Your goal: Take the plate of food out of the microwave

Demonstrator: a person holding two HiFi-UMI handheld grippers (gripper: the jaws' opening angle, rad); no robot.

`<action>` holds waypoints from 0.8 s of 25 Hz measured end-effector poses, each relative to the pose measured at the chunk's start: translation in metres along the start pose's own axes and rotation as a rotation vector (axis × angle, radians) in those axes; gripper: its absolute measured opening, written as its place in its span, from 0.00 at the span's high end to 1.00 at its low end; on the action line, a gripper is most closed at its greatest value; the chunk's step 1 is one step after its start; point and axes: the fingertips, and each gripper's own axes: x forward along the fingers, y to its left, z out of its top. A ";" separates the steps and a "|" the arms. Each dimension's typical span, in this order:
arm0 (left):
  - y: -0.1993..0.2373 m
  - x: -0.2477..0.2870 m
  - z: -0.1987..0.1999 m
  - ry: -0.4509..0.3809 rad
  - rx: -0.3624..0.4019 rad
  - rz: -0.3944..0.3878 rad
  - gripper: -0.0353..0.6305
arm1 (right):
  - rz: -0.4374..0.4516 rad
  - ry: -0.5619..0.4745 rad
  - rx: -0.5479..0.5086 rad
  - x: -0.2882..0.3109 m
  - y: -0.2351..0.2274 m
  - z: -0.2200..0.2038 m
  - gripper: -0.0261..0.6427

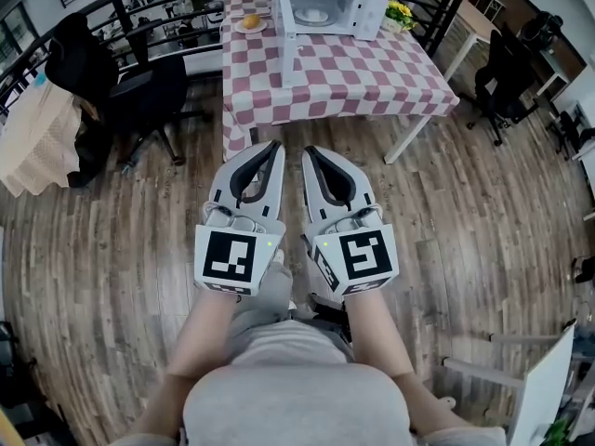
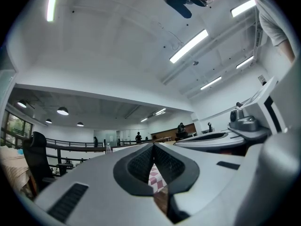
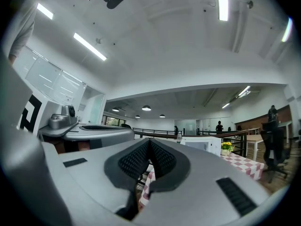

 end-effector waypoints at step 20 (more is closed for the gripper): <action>0.034 0.135 -0.019 -0.033 -0.004 -0.046 0.94 | -0.030 -0.001 -0.071 0.085 -0.089 -0.016 0.93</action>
